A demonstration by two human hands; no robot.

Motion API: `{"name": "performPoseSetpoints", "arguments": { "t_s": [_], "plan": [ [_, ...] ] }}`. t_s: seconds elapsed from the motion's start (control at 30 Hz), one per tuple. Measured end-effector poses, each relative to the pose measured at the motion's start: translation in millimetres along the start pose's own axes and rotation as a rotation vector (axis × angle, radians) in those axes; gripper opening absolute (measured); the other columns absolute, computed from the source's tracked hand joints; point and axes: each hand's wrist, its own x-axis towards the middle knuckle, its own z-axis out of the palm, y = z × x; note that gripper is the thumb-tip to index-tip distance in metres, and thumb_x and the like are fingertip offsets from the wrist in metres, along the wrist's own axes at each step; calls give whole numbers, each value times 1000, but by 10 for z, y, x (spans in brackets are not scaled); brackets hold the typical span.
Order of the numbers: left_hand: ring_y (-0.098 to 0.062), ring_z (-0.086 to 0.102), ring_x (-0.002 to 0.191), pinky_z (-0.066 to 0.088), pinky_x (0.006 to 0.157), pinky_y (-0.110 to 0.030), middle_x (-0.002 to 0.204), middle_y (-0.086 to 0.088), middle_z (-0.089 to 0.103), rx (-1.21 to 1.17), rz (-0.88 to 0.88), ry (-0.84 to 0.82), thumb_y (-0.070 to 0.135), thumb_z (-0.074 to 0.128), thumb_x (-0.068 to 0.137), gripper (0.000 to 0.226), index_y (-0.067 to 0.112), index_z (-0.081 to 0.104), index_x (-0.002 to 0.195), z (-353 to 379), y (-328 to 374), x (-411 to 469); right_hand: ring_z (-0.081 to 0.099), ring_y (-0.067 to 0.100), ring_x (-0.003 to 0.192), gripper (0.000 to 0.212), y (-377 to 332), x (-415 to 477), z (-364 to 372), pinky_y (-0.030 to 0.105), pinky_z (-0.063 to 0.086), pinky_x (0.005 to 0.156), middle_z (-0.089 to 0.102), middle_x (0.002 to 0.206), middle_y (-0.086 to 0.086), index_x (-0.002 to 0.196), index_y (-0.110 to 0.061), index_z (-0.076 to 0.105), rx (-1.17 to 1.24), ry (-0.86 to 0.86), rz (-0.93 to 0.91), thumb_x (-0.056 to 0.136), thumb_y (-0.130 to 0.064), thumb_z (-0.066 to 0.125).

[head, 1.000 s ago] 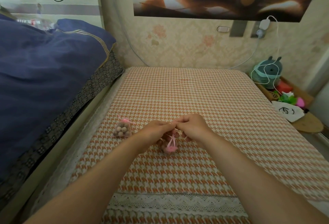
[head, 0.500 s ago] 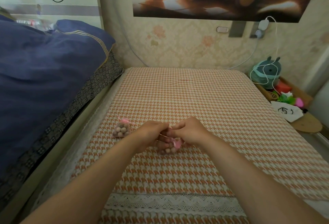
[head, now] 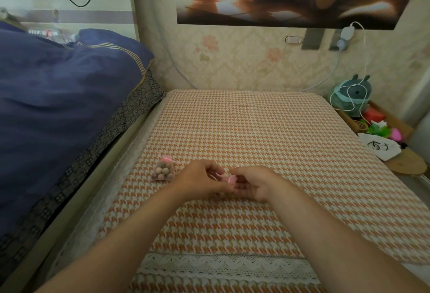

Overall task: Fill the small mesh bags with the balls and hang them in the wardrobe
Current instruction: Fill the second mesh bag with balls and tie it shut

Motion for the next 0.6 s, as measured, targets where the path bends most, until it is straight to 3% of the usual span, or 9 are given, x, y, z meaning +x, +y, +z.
{"name": "performPoseSetpoints", "arguments": {
  "t_s": [0.13,0.27,0.43,0.6],
  "plan": [
    [-8,70,76,61,73,-29,80,7,72,126,93,92,32,90,65,38,22,68,94,3,-33,25,64,14,44,15,-6,25,56,26,56,41,66,71,11,91,0,64,125,-69,50,101,-10,59],
    [-4,71,75,61,74,-27,81,7,73,75,82,77,28,86,72,31,20,69,96,-54,-110,102,68,16,45,16,-11,19,24,25,57,42,70,62,13,92,4,64,231,-84,66,102,-6,57],
    [-15,72,88,60,78,-27,97,3,74,-104,15,169,22,83,78,28,15,72,102,-104,-203,170,68,16,45,18,19,44,25,26,57,42,70,58,10,91,3,65,239,-88,73,102,-8,56],
    [-28,70,101,57,91,-45,110,-13,71,-335,-116,65,6,71,87,29,10,68,116,-138,-347,229,67,15,51,21,39,53,95,26,58,45,69,63,6,88,-3,68,183,-106,73,102,-13,58]
  ]
}}
